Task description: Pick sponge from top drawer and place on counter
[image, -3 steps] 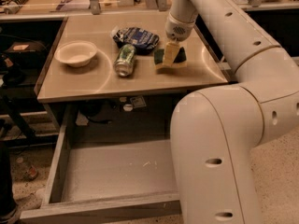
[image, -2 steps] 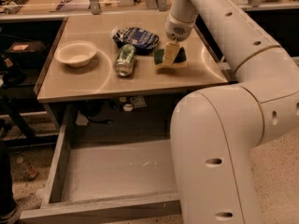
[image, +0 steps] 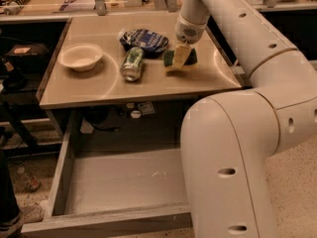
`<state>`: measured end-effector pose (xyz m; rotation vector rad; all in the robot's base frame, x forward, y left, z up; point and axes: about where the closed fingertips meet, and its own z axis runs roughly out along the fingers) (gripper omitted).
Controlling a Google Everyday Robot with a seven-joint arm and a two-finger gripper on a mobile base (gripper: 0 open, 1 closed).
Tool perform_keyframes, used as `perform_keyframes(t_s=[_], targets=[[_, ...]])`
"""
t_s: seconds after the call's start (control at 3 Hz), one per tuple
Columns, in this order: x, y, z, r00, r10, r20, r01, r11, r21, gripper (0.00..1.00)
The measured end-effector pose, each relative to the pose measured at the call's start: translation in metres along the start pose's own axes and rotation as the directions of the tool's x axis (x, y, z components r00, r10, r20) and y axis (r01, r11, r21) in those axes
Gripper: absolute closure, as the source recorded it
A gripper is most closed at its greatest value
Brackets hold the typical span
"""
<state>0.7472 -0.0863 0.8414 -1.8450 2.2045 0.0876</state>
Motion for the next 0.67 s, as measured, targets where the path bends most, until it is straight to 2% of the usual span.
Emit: perform_keyframes(t_s=[0.33,0.67], targets=[[0.0000,0.0000,0.0000,1.000,0.000,0.000,0.000,1.0000,0.000,0.00],[0.0000,0.0000,0.0000,1.000,0.000,0.000,0.000,1.0000,0.000,0.00]])
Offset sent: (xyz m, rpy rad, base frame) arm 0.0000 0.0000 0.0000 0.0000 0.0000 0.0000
